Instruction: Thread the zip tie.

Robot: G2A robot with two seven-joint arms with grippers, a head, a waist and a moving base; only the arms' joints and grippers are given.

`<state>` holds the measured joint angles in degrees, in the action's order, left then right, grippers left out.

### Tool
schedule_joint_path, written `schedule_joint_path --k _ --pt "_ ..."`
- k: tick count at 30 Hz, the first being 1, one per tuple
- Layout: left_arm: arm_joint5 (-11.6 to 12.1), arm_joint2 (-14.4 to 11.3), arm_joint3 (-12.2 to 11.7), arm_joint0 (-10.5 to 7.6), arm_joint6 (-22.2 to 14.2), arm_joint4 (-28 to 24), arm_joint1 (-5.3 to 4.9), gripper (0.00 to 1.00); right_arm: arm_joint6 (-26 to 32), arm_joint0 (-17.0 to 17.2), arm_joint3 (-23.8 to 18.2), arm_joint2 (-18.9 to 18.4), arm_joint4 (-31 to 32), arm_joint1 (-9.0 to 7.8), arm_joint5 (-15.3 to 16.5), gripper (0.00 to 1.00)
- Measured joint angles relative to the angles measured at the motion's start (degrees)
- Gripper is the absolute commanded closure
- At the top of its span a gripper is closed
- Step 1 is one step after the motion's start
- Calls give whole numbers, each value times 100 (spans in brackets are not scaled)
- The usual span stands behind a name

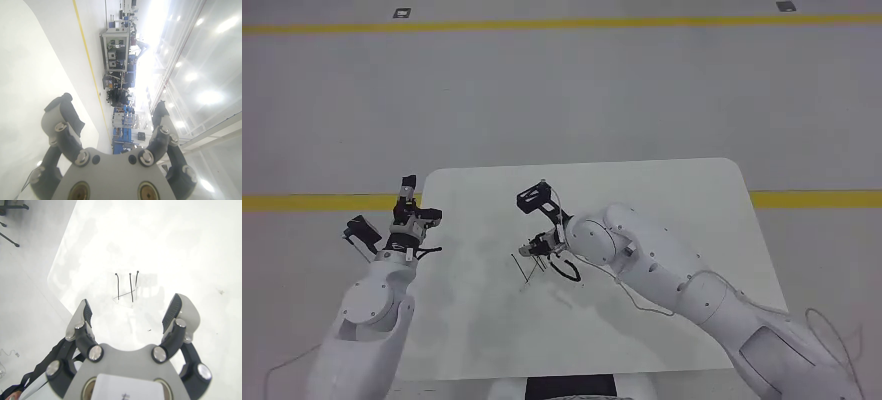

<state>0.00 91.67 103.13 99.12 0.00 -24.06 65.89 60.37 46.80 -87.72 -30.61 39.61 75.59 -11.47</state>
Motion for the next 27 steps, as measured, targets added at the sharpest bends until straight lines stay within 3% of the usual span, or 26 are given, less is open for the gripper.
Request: schedule_joint_path --k 3,7,14,27 --pt "0 0 0 0 0 0 0 0 203 -279 248 318 47 188 113 0" --pt "0 0 0 0 0 0 0 0 416 -689 737 801 6 569 112 0" --pt "0 0 0 0 0 0 0 0 420 -1099 1755 1260 -321 1212 194 0" --pt "0 0 0 0 0 0 0 0 398 -1059 1806 1322 -164 1259 242 0"
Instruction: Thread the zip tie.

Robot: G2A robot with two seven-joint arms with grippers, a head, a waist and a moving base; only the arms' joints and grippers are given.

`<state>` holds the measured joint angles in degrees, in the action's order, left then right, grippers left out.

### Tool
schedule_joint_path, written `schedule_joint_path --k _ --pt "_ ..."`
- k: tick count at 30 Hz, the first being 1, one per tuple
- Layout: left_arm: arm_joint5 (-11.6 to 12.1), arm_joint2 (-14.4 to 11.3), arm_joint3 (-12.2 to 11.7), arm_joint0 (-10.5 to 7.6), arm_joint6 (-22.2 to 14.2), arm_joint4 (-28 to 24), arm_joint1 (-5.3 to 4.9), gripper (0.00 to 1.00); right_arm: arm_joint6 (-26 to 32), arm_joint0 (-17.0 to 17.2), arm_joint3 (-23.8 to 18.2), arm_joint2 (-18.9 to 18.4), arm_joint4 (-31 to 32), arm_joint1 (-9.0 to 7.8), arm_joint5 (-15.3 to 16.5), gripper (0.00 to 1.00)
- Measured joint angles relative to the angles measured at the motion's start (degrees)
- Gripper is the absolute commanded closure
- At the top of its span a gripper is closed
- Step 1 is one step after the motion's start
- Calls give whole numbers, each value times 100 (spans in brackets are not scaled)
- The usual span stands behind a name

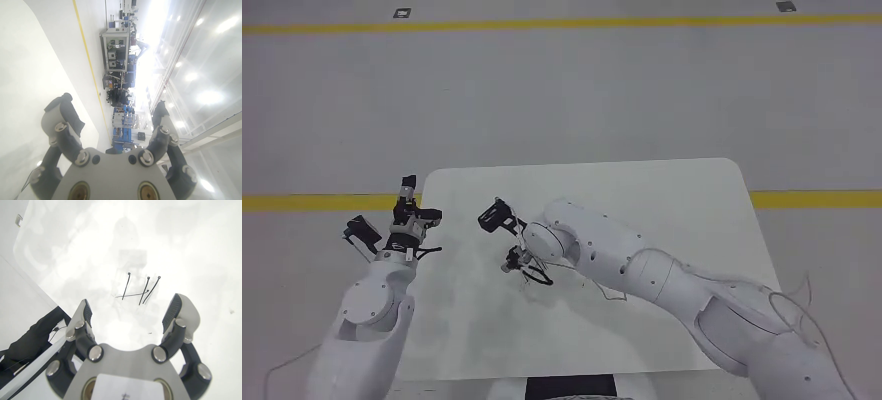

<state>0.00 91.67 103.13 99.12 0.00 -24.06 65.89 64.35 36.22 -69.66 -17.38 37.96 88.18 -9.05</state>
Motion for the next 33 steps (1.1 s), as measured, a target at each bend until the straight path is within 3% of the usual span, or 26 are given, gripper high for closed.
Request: schedule_joint_path --k 5,16,29,33 --pt "0 0 0 0 0 0 0 0 237 -16 146 125 85 165 103 0" --pt "0 0 0 0 0 0 0 0 202 -182 1377 323 -197 860 471 0" --pt "0 0 0 0 0 0 0 0 102 -132 1449 293 -214 880 471 0" --pt "0 0 0 0 0 0 0 0 256 -64 1459 224 -310 888 658 0"
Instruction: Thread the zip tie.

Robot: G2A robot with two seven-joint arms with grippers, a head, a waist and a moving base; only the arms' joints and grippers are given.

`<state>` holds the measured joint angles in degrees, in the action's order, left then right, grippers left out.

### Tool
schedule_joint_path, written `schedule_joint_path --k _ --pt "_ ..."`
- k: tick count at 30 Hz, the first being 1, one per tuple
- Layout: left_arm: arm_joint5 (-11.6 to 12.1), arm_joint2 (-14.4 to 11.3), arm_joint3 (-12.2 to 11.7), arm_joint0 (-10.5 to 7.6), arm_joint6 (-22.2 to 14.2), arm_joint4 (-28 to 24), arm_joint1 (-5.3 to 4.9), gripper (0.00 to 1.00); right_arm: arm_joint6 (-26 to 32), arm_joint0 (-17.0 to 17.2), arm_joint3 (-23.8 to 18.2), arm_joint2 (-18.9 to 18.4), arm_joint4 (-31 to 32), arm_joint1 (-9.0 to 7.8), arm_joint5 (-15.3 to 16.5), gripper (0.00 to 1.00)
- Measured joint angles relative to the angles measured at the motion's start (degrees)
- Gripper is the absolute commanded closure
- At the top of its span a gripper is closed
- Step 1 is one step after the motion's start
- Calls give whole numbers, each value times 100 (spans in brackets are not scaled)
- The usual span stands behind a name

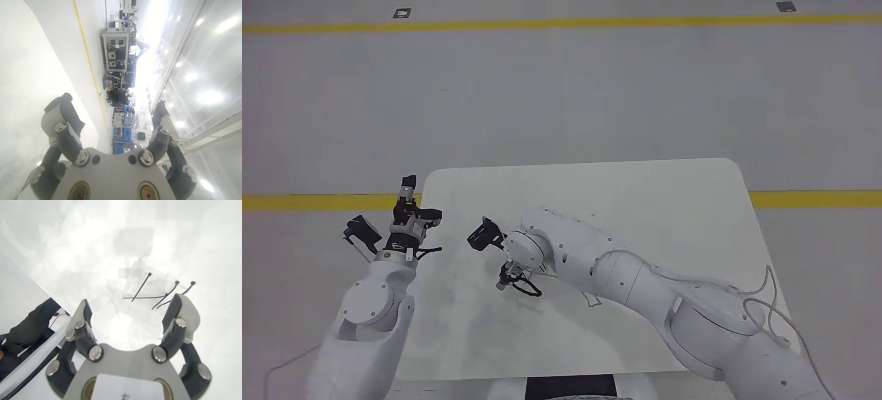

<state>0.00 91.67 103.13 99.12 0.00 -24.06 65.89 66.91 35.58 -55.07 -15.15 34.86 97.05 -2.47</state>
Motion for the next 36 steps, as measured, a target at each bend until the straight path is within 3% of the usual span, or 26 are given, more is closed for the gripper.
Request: schedule_joint_path --k 16,17,19,20,23,33,36 --pt "0 0 0 0 0 0 0 0 -84 122 -27 -59 221 -22 68 0" --pt "0 0 0 0 0 0 0 0 -67 129 -31 -71 240 -23 75 5" --pt "0 0 0 0 0 0 0 0 -42 139 -43 -89 322 -23 56 40" --pt "0 0 0 0 0 0 0 0 -39 145 -50 -94 368 -22 30 51" --pt "0 0 0 0 0 0 0 0 -35 180 -80 -128 461 -18 -23 64" --pt "0 0 0 0 0 0 0 0 -8 300 -90 -271 699 -24 -107 78" --pt "0 0 0 0 0 0 0 0 -34 337 -84 -322 760 -28 -116 78"
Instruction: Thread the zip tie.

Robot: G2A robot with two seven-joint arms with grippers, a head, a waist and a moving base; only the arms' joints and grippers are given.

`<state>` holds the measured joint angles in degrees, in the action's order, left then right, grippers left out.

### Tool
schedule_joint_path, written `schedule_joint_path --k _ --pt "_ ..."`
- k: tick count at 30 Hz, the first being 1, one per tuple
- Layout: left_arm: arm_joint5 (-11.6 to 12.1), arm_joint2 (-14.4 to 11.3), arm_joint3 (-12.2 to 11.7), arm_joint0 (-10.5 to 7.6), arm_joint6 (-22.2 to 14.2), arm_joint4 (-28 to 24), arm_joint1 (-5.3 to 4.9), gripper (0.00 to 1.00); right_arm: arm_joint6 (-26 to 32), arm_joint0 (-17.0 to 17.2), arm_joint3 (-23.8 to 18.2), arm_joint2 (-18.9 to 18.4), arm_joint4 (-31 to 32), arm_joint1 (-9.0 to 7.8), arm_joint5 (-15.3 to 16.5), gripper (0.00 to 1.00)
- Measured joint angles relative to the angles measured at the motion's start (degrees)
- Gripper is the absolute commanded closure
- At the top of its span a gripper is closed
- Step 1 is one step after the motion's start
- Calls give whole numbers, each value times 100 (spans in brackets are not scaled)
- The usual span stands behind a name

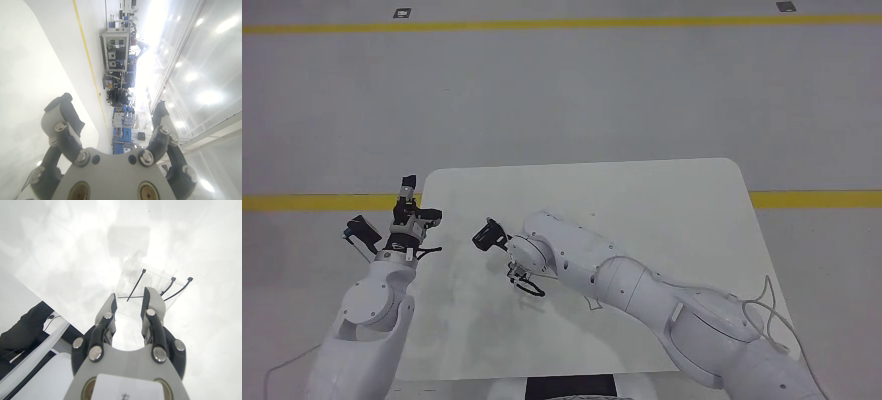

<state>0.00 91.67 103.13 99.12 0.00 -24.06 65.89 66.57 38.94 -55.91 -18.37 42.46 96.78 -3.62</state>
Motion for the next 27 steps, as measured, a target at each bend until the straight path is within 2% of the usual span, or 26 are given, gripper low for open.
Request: schedule_joint_path --k 6,12,22,27 --pt "0 0 0 0 0 0 0 0 -2 79 -21 -87 108 -8 35 76" --pt "0 0 0 0 0 0 0 0 -110 150 151 -183 126 5 178 73" --pt "0 0 0 0 0 0 0 0 -269 154 505 -170 210 196 190 75" --pt "0 0 0 0 0 0 0 0 -337 123 662 -122 322 328 94 76"
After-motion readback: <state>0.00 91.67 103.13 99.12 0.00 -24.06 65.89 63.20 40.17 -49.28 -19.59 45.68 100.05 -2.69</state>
